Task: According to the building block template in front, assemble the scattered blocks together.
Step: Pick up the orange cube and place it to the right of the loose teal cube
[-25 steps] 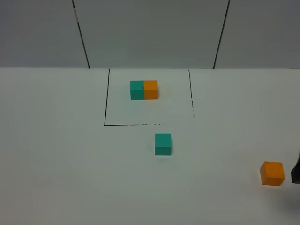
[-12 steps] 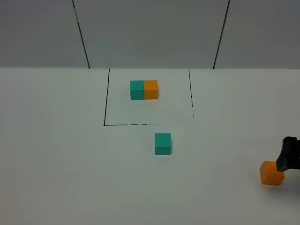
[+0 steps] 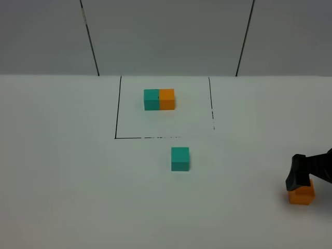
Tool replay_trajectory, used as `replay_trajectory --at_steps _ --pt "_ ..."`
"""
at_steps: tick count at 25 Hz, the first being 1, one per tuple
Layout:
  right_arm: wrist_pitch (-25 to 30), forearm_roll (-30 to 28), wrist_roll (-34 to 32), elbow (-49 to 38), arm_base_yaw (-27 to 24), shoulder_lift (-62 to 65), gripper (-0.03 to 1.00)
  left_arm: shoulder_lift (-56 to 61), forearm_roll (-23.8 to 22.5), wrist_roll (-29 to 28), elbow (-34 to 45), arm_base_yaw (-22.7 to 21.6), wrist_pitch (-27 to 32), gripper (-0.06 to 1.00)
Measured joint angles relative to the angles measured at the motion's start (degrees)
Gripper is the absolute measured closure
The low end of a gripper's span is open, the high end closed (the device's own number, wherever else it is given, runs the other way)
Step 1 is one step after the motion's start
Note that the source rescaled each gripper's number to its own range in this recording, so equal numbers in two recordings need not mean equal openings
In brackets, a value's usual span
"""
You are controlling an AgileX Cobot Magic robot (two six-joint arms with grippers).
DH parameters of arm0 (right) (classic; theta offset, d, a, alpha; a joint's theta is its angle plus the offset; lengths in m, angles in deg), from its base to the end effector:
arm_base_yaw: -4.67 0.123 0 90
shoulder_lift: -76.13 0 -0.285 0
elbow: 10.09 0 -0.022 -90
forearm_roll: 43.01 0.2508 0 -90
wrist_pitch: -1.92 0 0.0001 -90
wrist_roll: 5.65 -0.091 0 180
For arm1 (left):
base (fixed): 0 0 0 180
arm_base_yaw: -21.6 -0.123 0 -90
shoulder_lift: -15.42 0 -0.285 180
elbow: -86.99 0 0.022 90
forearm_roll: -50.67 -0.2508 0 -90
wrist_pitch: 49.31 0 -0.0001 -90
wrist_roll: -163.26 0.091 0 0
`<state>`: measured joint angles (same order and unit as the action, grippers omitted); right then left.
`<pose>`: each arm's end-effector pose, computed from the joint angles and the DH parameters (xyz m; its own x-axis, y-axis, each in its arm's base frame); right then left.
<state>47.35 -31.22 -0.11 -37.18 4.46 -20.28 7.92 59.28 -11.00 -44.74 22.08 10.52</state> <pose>0.2713 0.0123 0.1980 -0.9794 0.0518 -0.1953 0.0219 0.9881 0.1522 -0.0062 -0.0117 0.2808 -0.4245 0.0276 -0.9050 0.1356 0.9902 -0.0334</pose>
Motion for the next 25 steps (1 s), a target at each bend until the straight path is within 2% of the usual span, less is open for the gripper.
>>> replay_trajectory --at_steps 8,20,25 --pt "-5.65 0.0 0.04 0.0 3.34 -6.44 -0.03 0.0 0.0 0.0 0.0 0.0 0.0 0.21" --pt "-11.0 -1.99 0.04 0.04 3.34 -14.36 -0.03 0.0 0.0 0.0 0.0 0.0 0.0 0.21" --pt "-13.76 -2.69 0.07 0.04 3.34 -15.23 0.01 0.0 0.0 0.0 0.0 0.0 0.0 0.21"
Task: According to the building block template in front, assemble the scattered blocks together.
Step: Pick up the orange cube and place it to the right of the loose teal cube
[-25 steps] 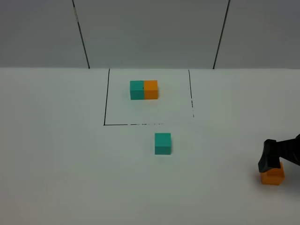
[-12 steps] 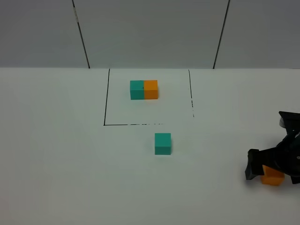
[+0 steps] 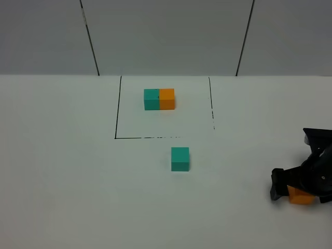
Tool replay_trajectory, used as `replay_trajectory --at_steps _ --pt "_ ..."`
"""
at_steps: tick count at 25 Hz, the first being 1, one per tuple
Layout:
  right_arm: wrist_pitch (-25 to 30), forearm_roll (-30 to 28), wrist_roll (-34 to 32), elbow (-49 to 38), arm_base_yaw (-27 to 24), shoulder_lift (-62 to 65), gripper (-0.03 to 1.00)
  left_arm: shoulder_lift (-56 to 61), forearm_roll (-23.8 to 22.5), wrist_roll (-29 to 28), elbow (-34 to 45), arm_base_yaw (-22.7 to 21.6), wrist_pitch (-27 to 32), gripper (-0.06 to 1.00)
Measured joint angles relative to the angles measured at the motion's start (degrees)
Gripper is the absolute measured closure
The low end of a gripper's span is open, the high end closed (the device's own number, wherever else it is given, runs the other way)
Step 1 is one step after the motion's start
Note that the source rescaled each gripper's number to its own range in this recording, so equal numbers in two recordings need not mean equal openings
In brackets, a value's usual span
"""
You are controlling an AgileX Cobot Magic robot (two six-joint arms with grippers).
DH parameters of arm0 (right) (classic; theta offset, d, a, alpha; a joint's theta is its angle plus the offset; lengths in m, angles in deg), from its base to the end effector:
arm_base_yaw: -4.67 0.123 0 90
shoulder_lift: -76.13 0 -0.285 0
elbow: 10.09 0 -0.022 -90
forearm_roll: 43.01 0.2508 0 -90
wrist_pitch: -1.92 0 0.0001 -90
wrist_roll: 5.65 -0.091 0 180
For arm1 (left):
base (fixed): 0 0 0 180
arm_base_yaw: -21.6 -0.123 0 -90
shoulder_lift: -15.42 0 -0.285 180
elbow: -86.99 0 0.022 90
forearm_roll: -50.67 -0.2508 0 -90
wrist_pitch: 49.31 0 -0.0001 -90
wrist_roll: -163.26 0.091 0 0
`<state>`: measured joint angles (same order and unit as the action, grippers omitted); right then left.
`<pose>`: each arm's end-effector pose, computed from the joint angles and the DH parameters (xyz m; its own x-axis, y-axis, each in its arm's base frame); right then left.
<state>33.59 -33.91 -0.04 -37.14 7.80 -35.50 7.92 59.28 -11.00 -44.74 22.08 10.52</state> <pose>0.3019 0.0241 0.1248 -0.9853 -0.0164 -0.1700 -0.0318 0.9956 0.0882 -0.0062 -0.0117 0.2808 -0.4245 0.0276 -0.9050 0.1356 0.9902 -0.0334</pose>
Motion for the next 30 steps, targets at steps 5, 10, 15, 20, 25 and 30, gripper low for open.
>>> replay_trajectory --at_steps 5,10,15,20,25,30 --pt "-1.19 -1.56 0.0 0.0 0.0 -0.99 0.05 0.0 0.0 0.0 0.0 0.0 0.0 0.21" --pt "-1.13 -2.34 -0.39 0.35 0.0 -2.84 0.07 0.0 0.0 0.0 0.0 0.0 0.0 0.21" --pt "-0.86 -2.57 -1.05 0.59 0.0 -3.06 0.12 0.0 0.0 0.0 0.0 0.0 0.0 0.21" --pt "-0.86 -3.62 -1.1 0.59 0.0 -3.19 0.32 0.0 0.0 0.0 0.0 0.0 0.0 0.21" --pt "-1.1 -4.22 -1.1 0.61 0.0 -3.35 0.6 0.0 0.0 0.0 0.0 0.0 0.0 0.21" --pt "-1.44 -3.78 -1.17 0.61 0.0 -3.46 0.96 0.0 0.0 0.0 0.0 0.0 0.0 0.21"
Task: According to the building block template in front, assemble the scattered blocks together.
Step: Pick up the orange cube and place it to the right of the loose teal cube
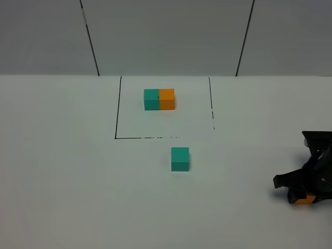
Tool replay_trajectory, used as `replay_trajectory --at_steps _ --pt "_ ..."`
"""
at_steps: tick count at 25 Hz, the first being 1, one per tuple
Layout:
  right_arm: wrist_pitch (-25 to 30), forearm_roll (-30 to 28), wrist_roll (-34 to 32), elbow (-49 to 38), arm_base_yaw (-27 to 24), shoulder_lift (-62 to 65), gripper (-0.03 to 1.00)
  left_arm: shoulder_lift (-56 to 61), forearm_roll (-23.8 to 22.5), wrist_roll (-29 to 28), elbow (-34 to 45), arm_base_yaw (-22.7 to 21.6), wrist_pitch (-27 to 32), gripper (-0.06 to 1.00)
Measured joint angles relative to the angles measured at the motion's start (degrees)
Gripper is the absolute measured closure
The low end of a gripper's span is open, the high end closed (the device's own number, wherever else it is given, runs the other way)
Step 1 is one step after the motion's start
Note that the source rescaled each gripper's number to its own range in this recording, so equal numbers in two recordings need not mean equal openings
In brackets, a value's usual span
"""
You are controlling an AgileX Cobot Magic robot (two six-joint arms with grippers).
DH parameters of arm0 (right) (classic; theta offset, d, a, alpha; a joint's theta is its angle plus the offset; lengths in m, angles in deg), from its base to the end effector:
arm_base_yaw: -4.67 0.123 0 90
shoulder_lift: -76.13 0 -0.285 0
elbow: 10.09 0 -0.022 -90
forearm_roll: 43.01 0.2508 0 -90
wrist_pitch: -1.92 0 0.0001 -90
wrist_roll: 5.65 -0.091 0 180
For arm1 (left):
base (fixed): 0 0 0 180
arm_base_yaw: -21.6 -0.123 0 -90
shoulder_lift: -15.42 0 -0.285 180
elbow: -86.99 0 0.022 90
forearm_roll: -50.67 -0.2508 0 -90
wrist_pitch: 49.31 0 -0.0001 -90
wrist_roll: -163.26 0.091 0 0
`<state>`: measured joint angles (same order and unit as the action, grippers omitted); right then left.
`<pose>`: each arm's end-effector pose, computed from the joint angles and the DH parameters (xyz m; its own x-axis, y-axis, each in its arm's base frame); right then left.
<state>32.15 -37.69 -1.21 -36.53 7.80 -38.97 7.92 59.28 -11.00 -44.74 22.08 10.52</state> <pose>0.3065 0.0210 0.1084 -0.9881 -0.0512 -0.1449 -0.0585 0.9972 0.0466 -0.0062 -0.0117 0.2808 -0.4245 0.0276 -0.9050 0.1356 0.9902 -0.0334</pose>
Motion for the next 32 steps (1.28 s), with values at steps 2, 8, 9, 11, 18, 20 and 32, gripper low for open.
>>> replay_trajectory --at_steps 2,8,9,11,18,20,32 --pt "-0.01 -0.01 0.0 0.0 0.0 0.0 0.97 0.0 0.0 0.0 0.0 0.0 0.0 0.21" --pt "2.45 0.25 3.96 1.73 0.04 -0.3 0.97 0.0 0.0 -0.06 0.0 0.0 0.0 0.21" --pt "4.02 0.42 5.55 2.74 0.4 -0.56 0.97 0.0 0.0 -0.06 0.0 0.0 0.0 0.21" --pt "9.2 0.3 10.74 5.97 1.96 -0.93 0.97 0.0 0.0 -0.06 0.0 0.0 0.0 0.21" --pt "20.89 -3.87 32.25 22.38 11.92 -1.02 0.97 0.0 0.0 -0.06 0.0 0.0 0.0 0.21" --pt "22.25 -4.91 38.07 26.74 14.68 -1.28 0.97 0.0 0.0 -0.06 0.0 0.0 0.0 0.21" --pt "33.95 -9.4 44.81 43.91 22.14 -11.78 0.97 0.0 0.0 -0.01 0.0 0.0 0.0 0.21"
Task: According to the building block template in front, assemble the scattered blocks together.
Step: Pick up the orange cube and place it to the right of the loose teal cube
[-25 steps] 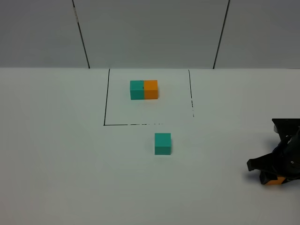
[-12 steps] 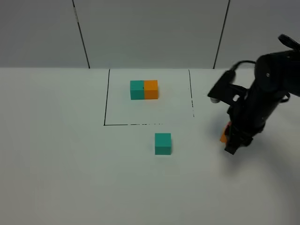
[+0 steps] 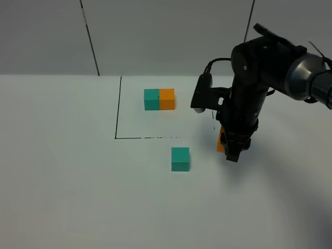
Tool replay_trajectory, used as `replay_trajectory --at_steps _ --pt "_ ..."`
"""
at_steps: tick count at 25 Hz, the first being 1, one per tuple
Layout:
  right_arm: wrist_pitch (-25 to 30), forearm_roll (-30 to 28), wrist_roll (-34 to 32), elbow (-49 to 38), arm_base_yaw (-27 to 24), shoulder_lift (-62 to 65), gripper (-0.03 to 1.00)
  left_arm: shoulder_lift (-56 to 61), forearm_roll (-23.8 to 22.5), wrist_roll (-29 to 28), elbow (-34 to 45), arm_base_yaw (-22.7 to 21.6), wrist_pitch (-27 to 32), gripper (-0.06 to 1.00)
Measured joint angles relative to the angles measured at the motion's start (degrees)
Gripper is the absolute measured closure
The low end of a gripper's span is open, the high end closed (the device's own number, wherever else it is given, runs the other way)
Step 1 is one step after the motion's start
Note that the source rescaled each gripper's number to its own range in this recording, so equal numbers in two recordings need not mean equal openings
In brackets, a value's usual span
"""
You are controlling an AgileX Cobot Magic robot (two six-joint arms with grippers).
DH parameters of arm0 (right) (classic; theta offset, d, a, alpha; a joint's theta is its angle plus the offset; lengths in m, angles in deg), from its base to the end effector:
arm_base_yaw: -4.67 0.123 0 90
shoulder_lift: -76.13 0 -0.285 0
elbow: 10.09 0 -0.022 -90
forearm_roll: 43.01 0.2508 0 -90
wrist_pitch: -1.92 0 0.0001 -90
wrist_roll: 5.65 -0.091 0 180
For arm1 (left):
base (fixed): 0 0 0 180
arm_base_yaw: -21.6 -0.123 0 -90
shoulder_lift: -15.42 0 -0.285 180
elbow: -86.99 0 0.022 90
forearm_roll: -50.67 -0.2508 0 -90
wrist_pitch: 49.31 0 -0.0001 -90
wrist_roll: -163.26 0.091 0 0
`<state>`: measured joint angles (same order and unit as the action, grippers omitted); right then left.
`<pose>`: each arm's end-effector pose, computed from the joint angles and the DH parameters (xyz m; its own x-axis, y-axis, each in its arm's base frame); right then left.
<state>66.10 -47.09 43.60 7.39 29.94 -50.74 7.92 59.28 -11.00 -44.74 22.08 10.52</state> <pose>0.3869 0.1762 0.1982 -0.2390 -0.9708 -0.0216 -0.9624 0.2397 -0.1279 -0.0062 -0.0117 0.2808 -0.4245 0.0276 -0.9050 0.1356 0.9902 -0.0334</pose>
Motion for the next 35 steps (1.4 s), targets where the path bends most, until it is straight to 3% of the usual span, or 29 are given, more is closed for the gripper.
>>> replay_trajectory --at_steps 28,35 --pt "-8.19 -0.73 7.35 0.56 3.0 -11.44 0.97 0.0 0.0 0.05 0.0 0.0 0.0 0.21" --pt "-7.03 -0.51 7.68 2.37 3.0 -12.56 0.97 0.0 0.0 0.05 0.0 0.0 0.0 0.21"
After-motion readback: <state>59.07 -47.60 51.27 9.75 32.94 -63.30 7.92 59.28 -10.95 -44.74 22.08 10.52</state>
